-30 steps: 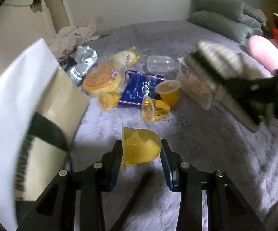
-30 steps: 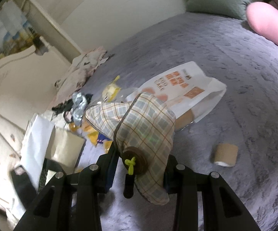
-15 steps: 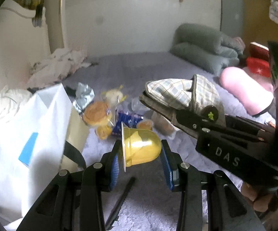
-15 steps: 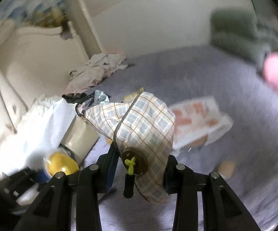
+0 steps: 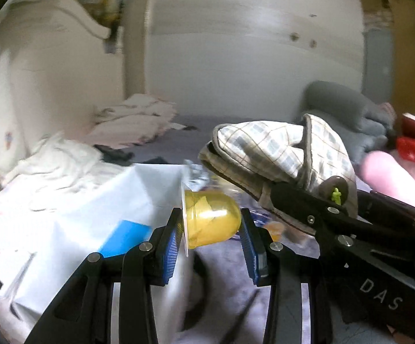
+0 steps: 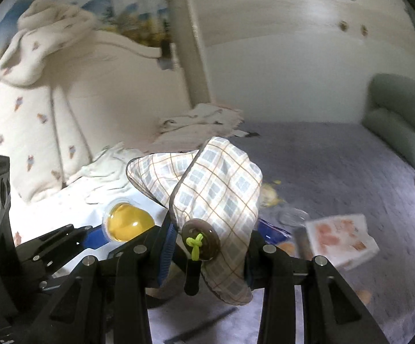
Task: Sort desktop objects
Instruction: 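Carry cup and pouch to the white paper bag and release the cup inside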
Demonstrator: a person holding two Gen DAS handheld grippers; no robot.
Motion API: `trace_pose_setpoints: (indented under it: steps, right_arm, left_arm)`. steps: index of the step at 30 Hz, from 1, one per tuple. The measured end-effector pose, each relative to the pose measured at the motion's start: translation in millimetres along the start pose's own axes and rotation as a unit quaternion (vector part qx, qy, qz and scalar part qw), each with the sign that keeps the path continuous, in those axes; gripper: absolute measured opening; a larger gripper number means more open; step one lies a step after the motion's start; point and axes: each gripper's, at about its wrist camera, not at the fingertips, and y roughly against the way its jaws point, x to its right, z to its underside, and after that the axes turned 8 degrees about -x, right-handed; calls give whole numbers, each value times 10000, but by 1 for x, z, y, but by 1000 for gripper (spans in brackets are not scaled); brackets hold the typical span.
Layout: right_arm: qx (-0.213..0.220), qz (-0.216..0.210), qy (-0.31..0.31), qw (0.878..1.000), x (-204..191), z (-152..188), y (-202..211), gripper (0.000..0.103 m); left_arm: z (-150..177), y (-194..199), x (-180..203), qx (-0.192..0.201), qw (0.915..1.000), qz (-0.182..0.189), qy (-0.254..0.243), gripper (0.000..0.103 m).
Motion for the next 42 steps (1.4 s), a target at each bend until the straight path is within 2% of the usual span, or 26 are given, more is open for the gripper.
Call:
trace_pose_setpoints:
  steps: [4,8,14,15,16,18,19,26,36,38,40,41,42]
  right_arm:
    - [-103,-223,156,9996,-26,-14,-18,36]
    - [-107,-283,399,9987,-57,-27,-32,36]
    - [-429,-738,391,9956,-87,-30,-65,36]
    - [-485,-790,348,9951,-89,-30,-71,36]
    - [-521,-822,315,9948,-91,-30,-75,36]
    - [-618,-873,286,9938,-93,-28,-81,36]
    - [-677,-957,271,9927,-94,-28,-84,36]
    - [-564,-808,529,9937,-104,-31,-79,36]
    - [-622,-871,726,9916,-119,-31,-82,37]
    - [-617,-863,743,9916,-121,-31,-82,40]
    - [-613,-816,743,9920,-122,-32,-83,55]
    - [-612,-787,726,9924,-121,-33,-83,73]
    - [-576,-739,695,9932,-121,-34,-82,85]
  left_arm:
    - [0,6,-28,84,9992,-240,317,39]
    - [2,6,-60,-4,9957,-437,811,39]
    - [7,-5,-91,-515,9891,-701,1191,40]
    - [8,-7,-94,-600,9880,-729,1225,45]
    - [9,-8,-95,-627,9868,-815,1254,60]
    - [8,-9,-99,-627,9843,-1034,1287,80]
    - [9,-7,-99,-587,9844,-1068,1272,81]
    - [8,1,-96,-478,9865,-954,1244,82]
    - [6,2,-101,-476,9858,-957,1295,82]
    - [6,3,-103,-467,9856,-954,1318,82]
    - [5,5,-106,-440,9855,-887,1375,82]
    - [5,5,-108,-428,9854,-856,1411,82]
    - [5,6,-109,-409,9852,-841,1437,82]
